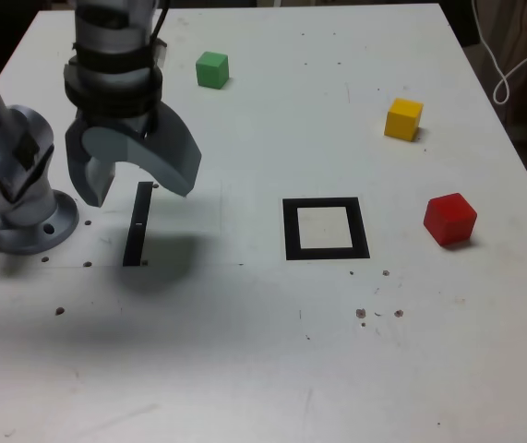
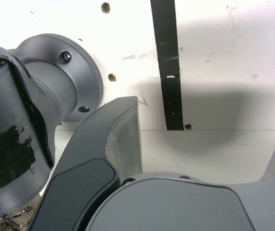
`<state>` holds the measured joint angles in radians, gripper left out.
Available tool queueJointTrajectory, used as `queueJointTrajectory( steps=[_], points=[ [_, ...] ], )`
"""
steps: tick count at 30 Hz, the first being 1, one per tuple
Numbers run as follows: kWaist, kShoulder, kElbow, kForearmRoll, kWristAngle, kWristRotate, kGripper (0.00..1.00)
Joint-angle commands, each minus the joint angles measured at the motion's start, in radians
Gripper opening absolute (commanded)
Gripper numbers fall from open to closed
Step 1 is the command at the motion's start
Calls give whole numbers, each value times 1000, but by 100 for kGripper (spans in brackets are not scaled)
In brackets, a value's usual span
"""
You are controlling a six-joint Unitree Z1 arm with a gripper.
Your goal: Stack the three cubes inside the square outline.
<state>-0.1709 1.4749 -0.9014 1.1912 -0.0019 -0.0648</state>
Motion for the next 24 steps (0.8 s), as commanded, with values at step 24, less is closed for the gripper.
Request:
queueJointTrajectory(
  steps=[24],
  points=[
    [-111,307,-608,219,65,1,99]
  ],
)
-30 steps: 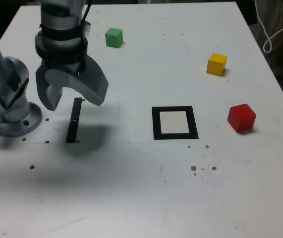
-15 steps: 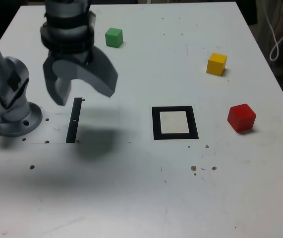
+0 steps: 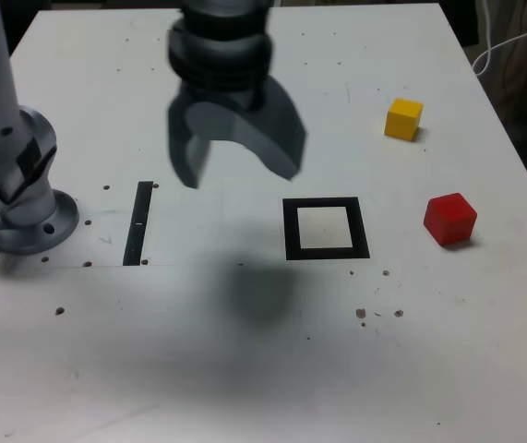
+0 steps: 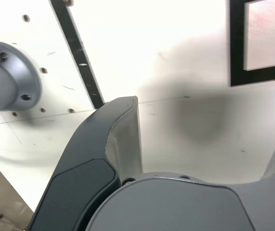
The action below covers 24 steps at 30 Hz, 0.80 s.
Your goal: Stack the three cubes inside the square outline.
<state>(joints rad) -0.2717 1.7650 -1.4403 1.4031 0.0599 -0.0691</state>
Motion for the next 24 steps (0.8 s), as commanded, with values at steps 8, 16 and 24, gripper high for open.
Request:
queueJointTrajectory(
  steps=[8,16,24],
  points=[
    [-35,168,-272,53,26,81,99],
    [-27,304,-467,97,100,303,98],
    [33,366,-556,99,151,575,99]
  ],
)
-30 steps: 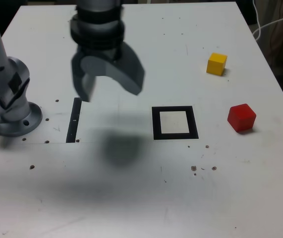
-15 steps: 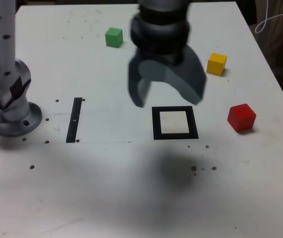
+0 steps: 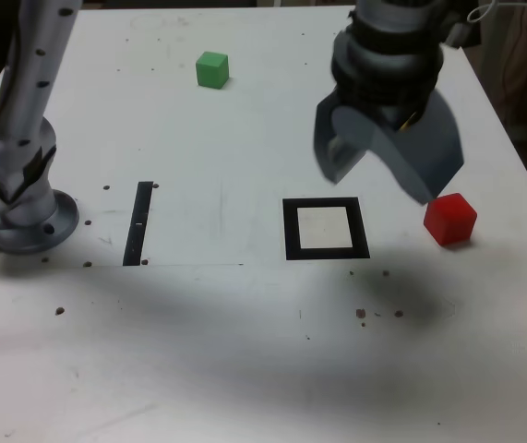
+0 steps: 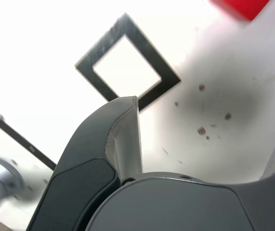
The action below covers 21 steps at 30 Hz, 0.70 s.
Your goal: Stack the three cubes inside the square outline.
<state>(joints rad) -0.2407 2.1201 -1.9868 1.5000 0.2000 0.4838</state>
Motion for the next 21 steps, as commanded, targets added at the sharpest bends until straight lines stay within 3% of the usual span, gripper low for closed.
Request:
queueJointTrajectory(
  steps=[1,4,8,21],
  points=[
    [7,19,-20,2,28,53,99],
    [15,48,-47,3,82,144,100],
    [24,95,-93,10,119,264,100],
    [27,252,-258,6,127,402,96]
  ],
)
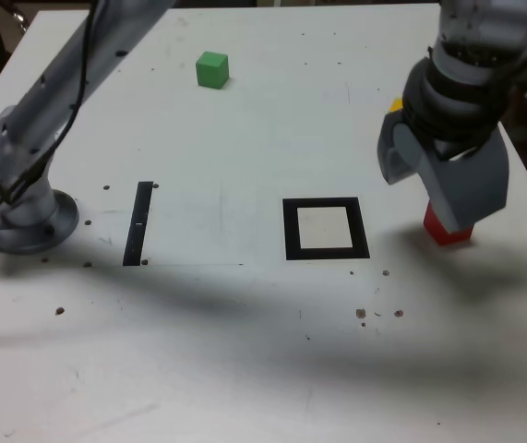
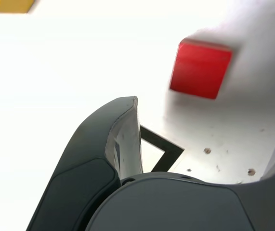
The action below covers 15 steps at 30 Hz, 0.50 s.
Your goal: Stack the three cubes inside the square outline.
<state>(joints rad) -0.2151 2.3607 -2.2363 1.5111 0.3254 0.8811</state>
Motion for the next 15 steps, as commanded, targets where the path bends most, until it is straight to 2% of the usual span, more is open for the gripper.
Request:
queueJointTrajectory(
  steps=[1,10,15],
  points=[
    [2,17,-10,-9,2,7,95],
    [14,49,-4,-59,37,33,91],
    [33,62,0,-87,43,48,88]
  ],
)
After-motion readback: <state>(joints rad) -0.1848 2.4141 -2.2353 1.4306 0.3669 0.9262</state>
